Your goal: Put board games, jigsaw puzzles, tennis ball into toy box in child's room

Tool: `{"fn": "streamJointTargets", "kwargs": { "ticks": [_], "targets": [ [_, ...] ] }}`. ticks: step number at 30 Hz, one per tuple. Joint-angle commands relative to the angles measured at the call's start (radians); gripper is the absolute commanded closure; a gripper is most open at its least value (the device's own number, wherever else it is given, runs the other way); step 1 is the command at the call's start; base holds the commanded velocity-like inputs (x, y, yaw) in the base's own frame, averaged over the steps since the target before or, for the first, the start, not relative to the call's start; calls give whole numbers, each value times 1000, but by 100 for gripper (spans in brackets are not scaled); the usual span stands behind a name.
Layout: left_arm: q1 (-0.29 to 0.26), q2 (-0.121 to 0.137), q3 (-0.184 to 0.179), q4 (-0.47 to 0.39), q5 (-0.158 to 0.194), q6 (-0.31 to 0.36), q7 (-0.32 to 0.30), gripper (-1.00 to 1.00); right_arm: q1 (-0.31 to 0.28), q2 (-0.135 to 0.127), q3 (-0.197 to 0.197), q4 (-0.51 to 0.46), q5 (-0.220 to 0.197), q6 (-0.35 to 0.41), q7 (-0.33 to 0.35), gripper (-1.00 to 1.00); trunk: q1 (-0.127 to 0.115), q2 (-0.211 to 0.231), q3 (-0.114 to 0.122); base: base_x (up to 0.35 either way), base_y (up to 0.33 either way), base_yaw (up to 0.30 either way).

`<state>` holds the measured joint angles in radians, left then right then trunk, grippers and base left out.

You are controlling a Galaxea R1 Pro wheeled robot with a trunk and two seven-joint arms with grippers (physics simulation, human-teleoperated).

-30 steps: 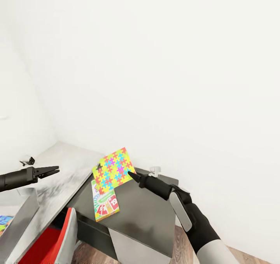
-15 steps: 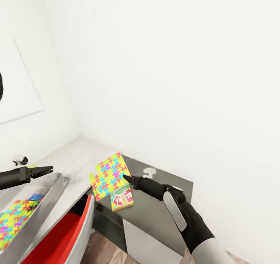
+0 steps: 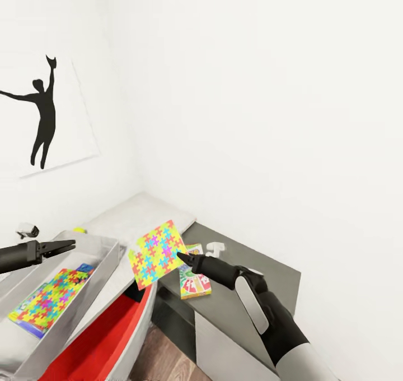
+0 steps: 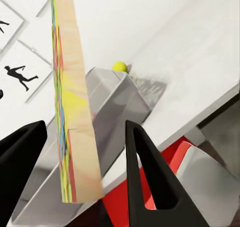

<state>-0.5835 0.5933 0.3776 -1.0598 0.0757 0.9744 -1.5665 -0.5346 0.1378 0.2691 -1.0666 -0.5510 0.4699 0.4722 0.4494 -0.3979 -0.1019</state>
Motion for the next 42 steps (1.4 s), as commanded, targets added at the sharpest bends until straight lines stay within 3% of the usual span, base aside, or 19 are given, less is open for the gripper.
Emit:
{"fn": "streamJointTargets", "kwargs": {
  "ticks": [1, 12, 16, 21, 24, 27, 32, 42],
  "targets": [
    [-1, 0, 0, 0, -1, 11, -4, -100, -1, 0, -1, 0, -9, 8, -1, 100, 1, -2, -1, -14, 0, 264],
    [-1, 0, 0, 1, -1, 10, -4, -100, -1, 1, -1, -3, -9, 7, 2, 100, 1, -2, 8, -39, 0, 264],
    [-1, 0, 0, 2, -2, 10, -4, -100, -16, 7, -1, -47, -17, 32, -1, 100, 1, -2, 12, -4, 0, 263],
    [-1, 0, 0, 3, -4, 10, -4, -100, -119, 33, -8, -104, -24, 199, -10, 100, 1, -2, 16, -1, 0, 263],
    [-1, 0, 0, 3, -5, 10, -4, -100, -158, 37, -14, -86, -24, 224, -32, 100, 1, -2, 19, 0, 0, 263],
    [-1, 0, 0, 3, -5, 10, -4, -100, -227, 37, -18, 0, -25, 235, -86, 100, 1, -2, 22, 0, 0, 263],
    [-1, 0, 1, 3, -5, 10, -4, -100, -283, 37, -19, 129, -26, 193, -131, 100, 1, -2, 26, 0, 0, 263],
    [-1, 0, 1, 3, -5, 10, -4, -100, -298, 37, -19, 171, -26, 154, -142, 100, 1, -2, 35, 0, 0, 263]
  ]
}}
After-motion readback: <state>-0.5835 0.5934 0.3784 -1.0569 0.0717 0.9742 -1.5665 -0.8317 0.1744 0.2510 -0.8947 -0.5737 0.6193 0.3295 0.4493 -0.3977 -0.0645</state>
